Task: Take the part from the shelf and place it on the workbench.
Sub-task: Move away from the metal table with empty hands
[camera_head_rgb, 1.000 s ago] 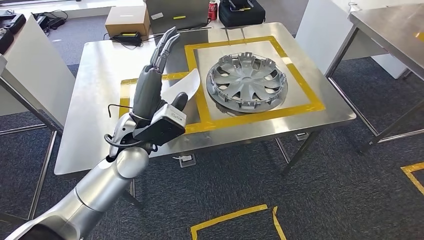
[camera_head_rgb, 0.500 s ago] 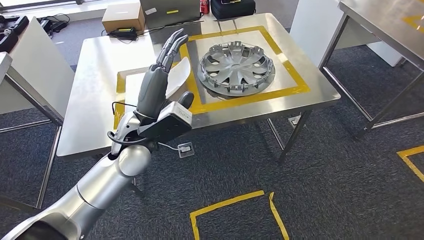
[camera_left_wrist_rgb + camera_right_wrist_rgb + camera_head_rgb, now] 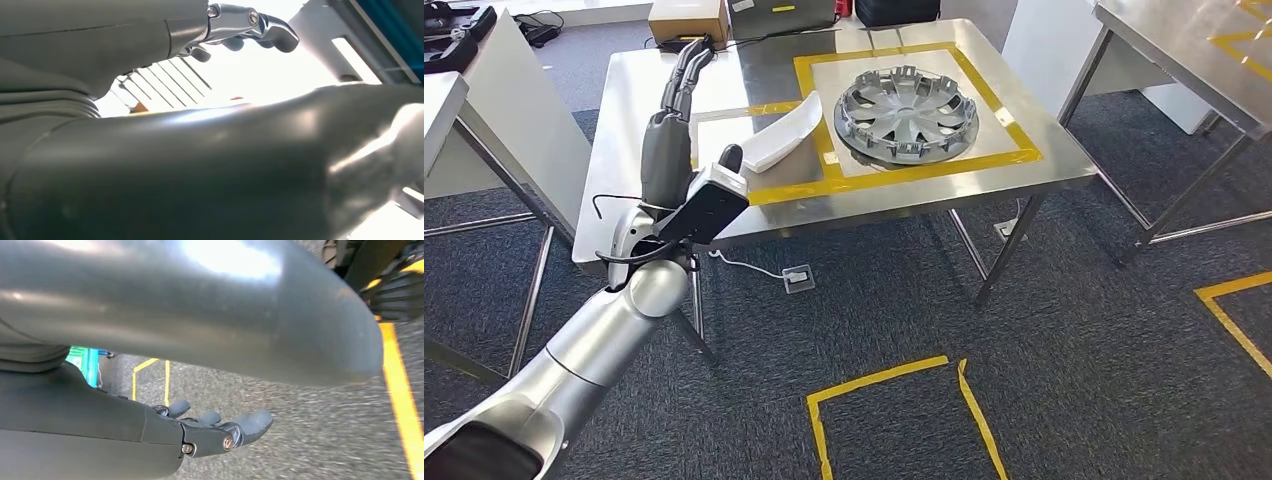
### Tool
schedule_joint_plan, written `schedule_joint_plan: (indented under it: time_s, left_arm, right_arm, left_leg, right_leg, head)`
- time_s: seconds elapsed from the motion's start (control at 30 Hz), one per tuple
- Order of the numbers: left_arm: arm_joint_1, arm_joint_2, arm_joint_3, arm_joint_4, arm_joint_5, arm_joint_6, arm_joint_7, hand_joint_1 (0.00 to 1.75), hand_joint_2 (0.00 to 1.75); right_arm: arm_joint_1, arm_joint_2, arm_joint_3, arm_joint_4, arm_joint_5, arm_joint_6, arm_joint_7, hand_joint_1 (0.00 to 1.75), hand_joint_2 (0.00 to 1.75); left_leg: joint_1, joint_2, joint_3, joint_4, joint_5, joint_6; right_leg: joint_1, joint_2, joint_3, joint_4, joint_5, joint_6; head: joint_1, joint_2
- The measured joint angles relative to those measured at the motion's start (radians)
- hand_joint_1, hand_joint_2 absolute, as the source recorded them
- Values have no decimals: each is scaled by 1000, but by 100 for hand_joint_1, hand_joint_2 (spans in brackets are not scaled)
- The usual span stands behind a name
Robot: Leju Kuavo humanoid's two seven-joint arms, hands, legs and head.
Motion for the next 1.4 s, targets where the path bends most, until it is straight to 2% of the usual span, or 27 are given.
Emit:
schedule_joint_plan:
  time_s: [0.03,0.1,0.13,0.17,0.23,0.27,0.33,0.4,0.43,0.47,0.5,0.57,0.63,0.67,0.73,0.77,0.83,0.9,0.93,0.97,1.0,1.07,1.13,1.2,1.27,1.33,1.4]
  left_arm:
    - [2,14,10,9,3,6,-4,0,0]
    - [3,38,32,23,10,17,-15,0,0]
    - [4,50,42,31,15,24,-23,0,0]
    - [4,60,51,41,21,30,-31,0,0]
    - [7,81,65,62,34,39,-44,0,0]
    - [8,91,71,71,38,43,-49,0,0]
    - [9,108,81,88,45,50,-56,0,0]
    - [12,117,90,110,58,57,-61,0,0]
    - [16,121,94,122,66,61,-65,0,0]
    - [21,125,99,135,75,65,-70,0,0]
    - [25,128,104,146,84,67,-75,0,0]
    - [27,130,115,170,117,56,-84,0,0]
    - [34,128,136,211,175,24,-91,0,0]
    - [44,126,150,240,206,9,-96,0,0]
    - [74,117,182,312,262,-14,-102,0,0]
    - [92,111,198,352,283,-24,-99,0,0]
    - [133,98,232,431,316,-50,-72,0,0]
    - [188,91,268,502,352,-84,-14,0,0]
    - [223,87,289,535,379,-108,24,0,0]
    - [262,83,313,566,413,-134,68,0,0]
    - [301,77,339,594,448,-165,115,0,0]
    - [378,62,396,642,515,-240,225,0,0]
    - [449,43,453,685,577,-315,363,0,0]
    - [523,23,503,719,623,-355,465,0,0]
    - [585,7,537,741,640,-363,493,0,0]
    - [624,0,562,758,644,-363,499,0,87]
    - [641,-3,582,771,646,-363,514,0,175]
  right_arm:
    - [0,-2,0,0,0,2,-1,0,0]
    - [-1,-5,0,0,2,6,-5,0,0]
    - [-1,-6,0,0,2,7,-7,0,0]
    - [-1,-7,-1,0,2,8,-10,0,0]
    - [1,-7,-2,0,2,8,-13,0,0]
    - [2,-8,-4,0,2,8,-14,0,0]
    - [2,-8,-7,0,1,7,-15,0,0]
    - [2,-9,-10,0,-2,7,-16,0,0]
    - [2,-9,-13,0,-3,7,-16,0,0]
    - [3,-9,-15,0,-5,7,-17,0,0]
    - [5,-9,-17,0,-7,7,-17,0,0]
    - [7,-10,-21,0,-11,7,-17,0,0]
    - [7,-11,-26,0,-15,6,-15,0,0]
    - [8,-11,-28,0,-15,6,-13,0,0]
    - [10,-12,-32,1,-15,4,-6,0,0]
    - [12,-12,-35,1,-15,2,0,0,0]
    - [15,-13,-39,1,-15,-3,13,0,0]
    - [15,-13,-44,1,-16,-8,21,0,0]
    - [15,-13,-46,1,-17,-10,24,0,0]
    - [15,-13,-49,1,-19,-13,27,0,0]
    - [15,-14,-52,1,-21,-15,29,0,0]
    - [14,-14,-57,1,-23,-15,33,0,0]
    - [12,-13,-58,1,-19,-12,37,0,0]
    - [12,-13,-59,1,-15,-12,43,0,0]
    - [12,-12,-62,1,-13,-11,48,0,0]
    - [12,-12,-65,1,-13,-11,50,0,0]
    - [11,-12,-67,1,-13,-11,52,0,0]
  left_leg:
    - [0,1,-15,4,10,-3]
    - [-2,1,-37,9,28,-12]
    - [-2,1,-41,8,36,-18]
    - [-1,2,-43,5,45,-25]
    - [1,1,-45,-1,57,-38]
    - [2,-1,-51,6,44,-44]
    - [5,-6,-77,72,-34,-55]
    - [9,-7,-108,199,-124,-64]
    - [11,-7,-113,252,-142,-67]
    - [12,-7,-105,279,-137,-69]
    - [14,-7,-79,268,-114,-71]
    - [17,-7,16,155,-77,-71]
    - [13,-10,101,27,-91,-64]
    - [10,-11,118,-5,-102,-58]
    - [6,-10,117,-18,-93,-41]
    - [6,-8,112,-20,-84,-31]
    - [9,-2,95,-24,-62,-14]
    - [7,3,70,-23,-42,-8]
    - [6,6,57,-22,-33,-8]
    - [5,9,45,-21,-26,-9]
    - [4,12,35,-19,-21,-10]
    - [4,14,17,-14,-12,-16]
    - [3,16,9,-11,-4,-24]
    - [1,18,8,-11,0,-31]
    - [1,18,7,-14,1,-22]
    - [3,15,6,-19,8,-20]
    - [5,10,6,-26,19,-33]
  right_leg:
    - [2,0,49,-51,19,-5]
    - [9,0,151,-185,8,-18]
    - [12,0,180,-233,-5,-25]
    - [16,1,190,-257,-13,-31]
    - [15,0,181,-267,5,-45]
    - [13,-2,174,-270,17,-53]
    - [9,-6,152,-275,42,-64]
    - [8,-6,123,-275,65,-68]
    - [8,-6,107,-274,77,-67]
    - [7,-6,92,-274,89,-66]
    - [6,-6,77,-273,101,-63]
    - [5,-6,53,-271,121,-54]
    - [4,-6,41,-271,140,-41]
    - [4,-5,40,-274,150,-35]
    - [1,-2,39,-283,167,-21]
    - [-1,0,34,-278,158,-16]
    - [-2,1,8,-215,88,-8]
    - [-1,1,-30,-82,-8,-4]
    - [-1,1,-40,-22,-32,-3]
    - [0,1,-35,8,-33,-4]
    - [1,1,-10,0,-15,-6]
    - [4,2,83,-110,20,-16]
    - [10,4,170,-234,10,-27]
    - [14,4,196,-280,-5,-34]
    - [15,2,194,-285,-3,-36]
    - [17,-2,192,-286,0,-41]
    - [19,-8,190,-286,5,-47]
  head:
    - [0,0]
    - [0,0]
    - [0,0]
    - [1,0]
    - [3,0]
    - [3,0]
    - [0,0]
    - [-2,0]
    - [-2,0]
    - [-2,0]
    - [-2,0]
    - [-2,0]
    - [-2,0]
    - [-2,0]
    - [-3,0]
    - [-3,0]
    - [0,0]
    - [4,0]
    - [4,0]
    - [4,0]
    - [4,0]
    - [5,0]
    - [4,0]
    - [3,0]
    - [3,0]
    - [3,0]
    - [3,0]
